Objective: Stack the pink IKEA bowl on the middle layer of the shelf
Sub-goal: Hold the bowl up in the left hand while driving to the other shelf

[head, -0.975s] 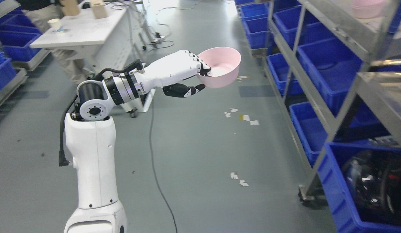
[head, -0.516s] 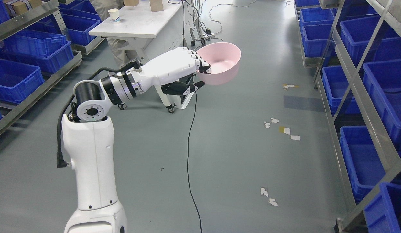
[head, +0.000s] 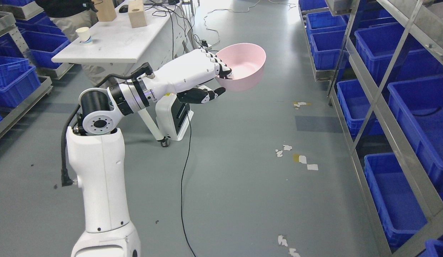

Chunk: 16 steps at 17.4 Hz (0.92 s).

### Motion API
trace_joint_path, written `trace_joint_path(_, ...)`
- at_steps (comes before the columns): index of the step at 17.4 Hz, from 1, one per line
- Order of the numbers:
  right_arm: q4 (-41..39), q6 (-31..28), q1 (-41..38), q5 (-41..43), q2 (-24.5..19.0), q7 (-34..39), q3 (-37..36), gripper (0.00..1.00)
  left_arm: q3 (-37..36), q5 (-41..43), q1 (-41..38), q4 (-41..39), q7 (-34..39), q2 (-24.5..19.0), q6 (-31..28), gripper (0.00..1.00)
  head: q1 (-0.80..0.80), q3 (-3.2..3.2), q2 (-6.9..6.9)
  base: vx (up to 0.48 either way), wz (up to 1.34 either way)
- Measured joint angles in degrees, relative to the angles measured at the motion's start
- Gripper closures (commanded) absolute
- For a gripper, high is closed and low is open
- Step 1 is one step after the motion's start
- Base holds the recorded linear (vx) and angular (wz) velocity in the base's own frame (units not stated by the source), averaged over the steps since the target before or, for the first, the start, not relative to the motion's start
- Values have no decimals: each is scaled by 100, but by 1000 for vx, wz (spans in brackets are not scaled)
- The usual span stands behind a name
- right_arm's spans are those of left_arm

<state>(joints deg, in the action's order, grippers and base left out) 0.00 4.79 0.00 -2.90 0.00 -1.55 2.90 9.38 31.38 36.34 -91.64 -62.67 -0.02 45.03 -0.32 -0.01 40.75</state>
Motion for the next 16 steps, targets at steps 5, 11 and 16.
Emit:
trace_joint_path(5,0,0,0,0,0,-1,0,0,-2,-5,-2,-32,3,1,0,99,0,0,0,448,-145)
trace_joint_path(11,0,0,4,0,0,-22,0,0,-5,-5,15,-55,3,2,0,98,0,0,0,455,-50)
trace_joint_path(16,0,0,1,0,0,-3,0,0,-5,-2,31,-66,4,2,0,98,0,0,0,477,-4)
